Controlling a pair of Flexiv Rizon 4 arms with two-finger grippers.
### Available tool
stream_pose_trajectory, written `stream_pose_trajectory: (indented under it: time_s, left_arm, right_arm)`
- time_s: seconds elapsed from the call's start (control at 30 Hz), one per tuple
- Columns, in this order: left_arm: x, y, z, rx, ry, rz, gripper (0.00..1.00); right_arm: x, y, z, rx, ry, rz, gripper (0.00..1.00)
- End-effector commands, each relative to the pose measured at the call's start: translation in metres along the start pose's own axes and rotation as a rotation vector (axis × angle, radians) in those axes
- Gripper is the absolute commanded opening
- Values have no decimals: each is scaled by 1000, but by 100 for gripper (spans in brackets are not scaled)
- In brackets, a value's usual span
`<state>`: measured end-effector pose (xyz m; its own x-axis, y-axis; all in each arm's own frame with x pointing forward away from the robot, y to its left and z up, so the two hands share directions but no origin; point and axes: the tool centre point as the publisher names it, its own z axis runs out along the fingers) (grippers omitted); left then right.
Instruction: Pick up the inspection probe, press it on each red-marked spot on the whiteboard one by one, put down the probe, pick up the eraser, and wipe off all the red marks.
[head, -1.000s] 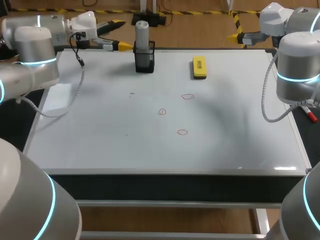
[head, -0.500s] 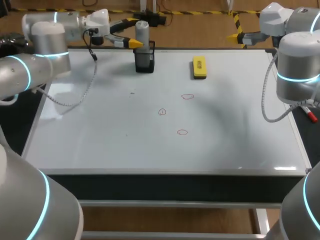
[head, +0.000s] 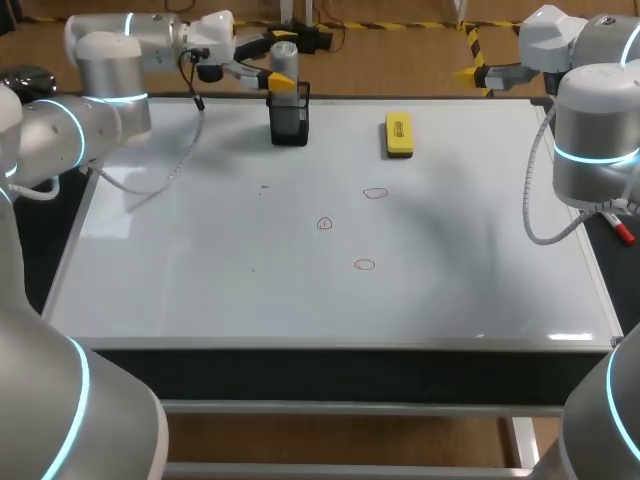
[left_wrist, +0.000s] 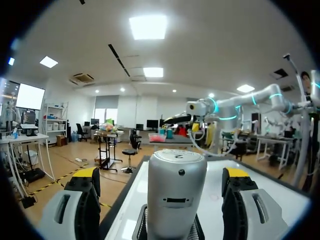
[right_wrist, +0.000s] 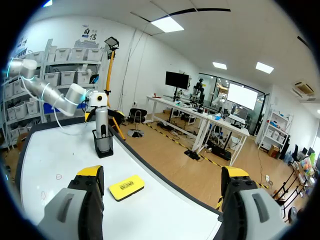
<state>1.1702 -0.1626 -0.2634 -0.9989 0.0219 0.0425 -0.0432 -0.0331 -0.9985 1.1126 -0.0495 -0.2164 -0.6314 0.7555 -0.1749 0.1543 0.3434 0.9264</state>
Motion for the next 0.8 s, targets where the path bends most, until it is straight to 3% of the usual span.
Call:
stream_pose_trajectory:
  time_s: [0.03, 0.8]
  left_arm:
    - [18, 0, 6, -10, -69, 2, 100]
    - [24, 8, 9, -18, -107, -30, 100]
  right_arm:
    - [0, 0, 0, 2, 1, 0, 100]
    - [0, 0, 0, 2, 1, 0, 100]
